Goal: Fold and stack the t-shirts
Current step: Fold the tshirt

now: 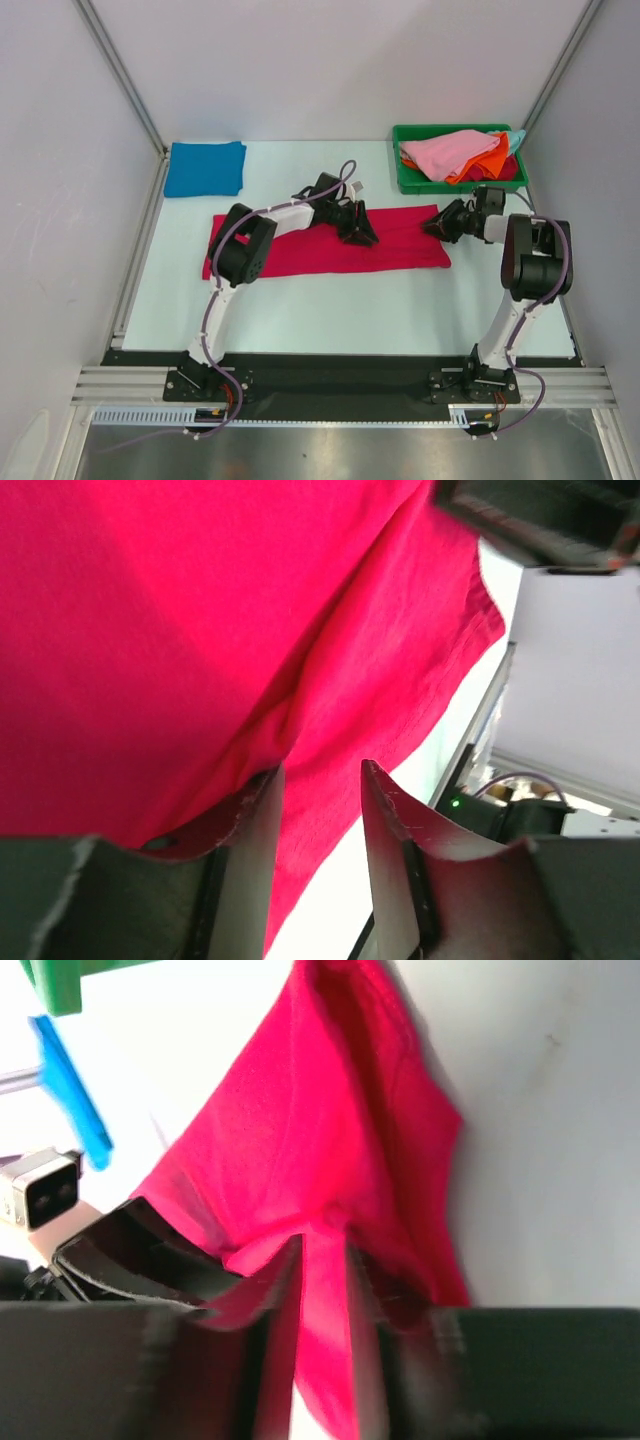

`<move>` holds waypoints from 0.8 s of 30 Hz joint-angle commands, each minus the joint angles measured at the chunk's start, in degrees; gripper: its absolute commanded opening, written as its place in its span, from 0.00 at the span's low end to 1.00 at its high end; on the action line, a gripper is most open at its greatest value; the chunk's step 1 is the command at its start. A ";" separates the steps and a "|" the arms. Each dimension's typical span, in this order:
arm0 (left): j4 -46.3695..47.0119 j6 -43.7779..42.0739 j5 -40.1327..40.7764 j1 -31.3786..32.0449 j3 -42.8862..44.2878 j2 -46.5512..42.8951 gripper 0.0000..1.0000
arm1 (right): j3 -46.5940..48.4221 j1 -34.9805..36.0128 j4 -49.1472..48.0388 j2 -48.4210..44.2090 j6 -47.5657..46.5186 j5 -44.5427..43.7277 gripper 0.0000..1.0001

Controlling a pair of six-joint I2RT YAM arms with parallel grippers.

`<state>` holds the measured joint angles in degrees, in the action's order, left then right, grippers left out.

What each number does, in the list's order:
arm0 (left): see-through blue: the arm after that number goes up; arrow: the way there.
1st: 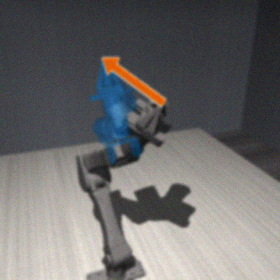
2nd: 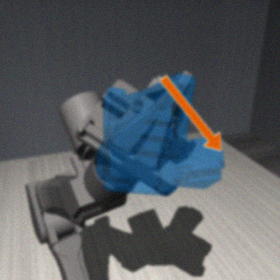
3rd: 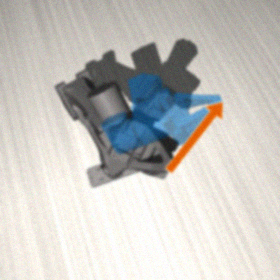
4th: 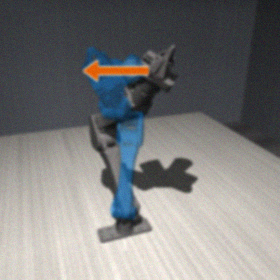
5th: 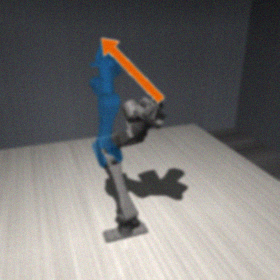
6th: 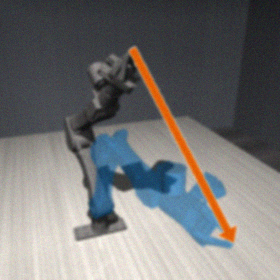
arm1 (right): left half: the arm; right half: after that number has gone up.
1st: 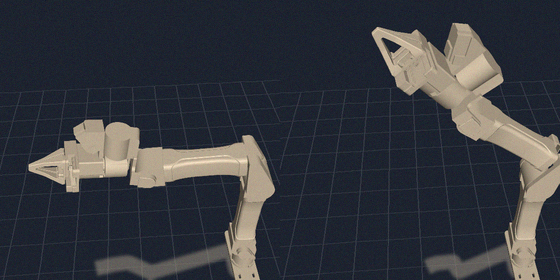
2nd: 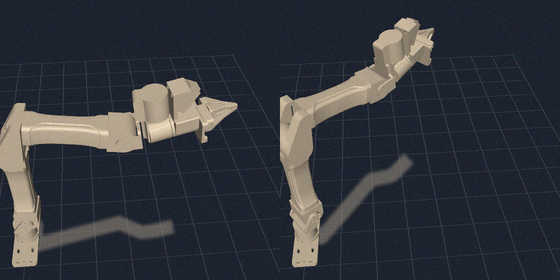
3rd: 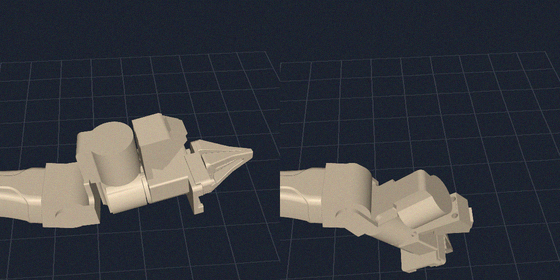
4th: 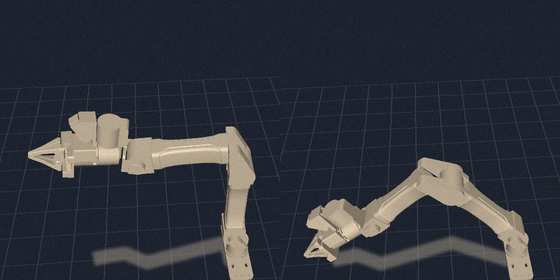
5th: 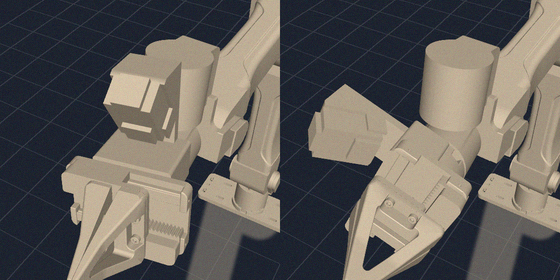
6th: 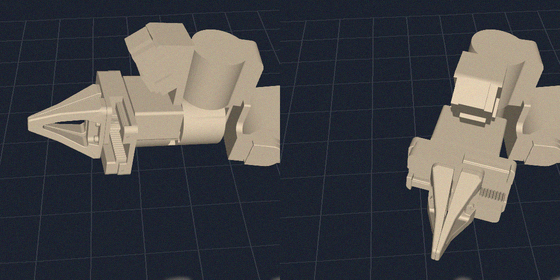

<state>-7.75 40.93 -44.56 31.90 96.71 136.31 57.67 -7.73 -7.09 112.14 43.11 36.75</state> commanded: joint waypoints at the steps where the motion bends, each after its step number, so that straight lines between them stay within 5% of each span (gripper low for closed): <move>1: -7.89 -6.29 2.19 -0.08 0.15 -5.77 0.44 | 5.86 -0.27 20.56 -8.50 -9.09 -7.28 0.31; 7: -13.51 -9.98 3.86 -0.26 -3.62 -16.50 0.46 | 6.76 -2.99 36.96 -20.35 -4.19 -17.85 0.62; 13: -13.44 -11.92 5.01 -2.01 -13.44 -28.45 0.46 | -4.64 -1.59 34.08 -33.45 8.99 -17.59 0.79; 15: -11.77 -11.75 5.09 -3.07 -17.06 -32.66 0.46 | -7.64 -1.07 33.55 -36.01 10.93 -17.77 1.00; 24: -10.00 -12.36 3.86 -9.75 -34.30 -43.23 0.45 | -23.82 0.87 21.43 -43.68 17.27 -21.20 0.92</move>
<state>-18.22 30.87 -40.25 23.86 64.79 97.01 35.70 -7.16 21.04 69.01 56.97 17.91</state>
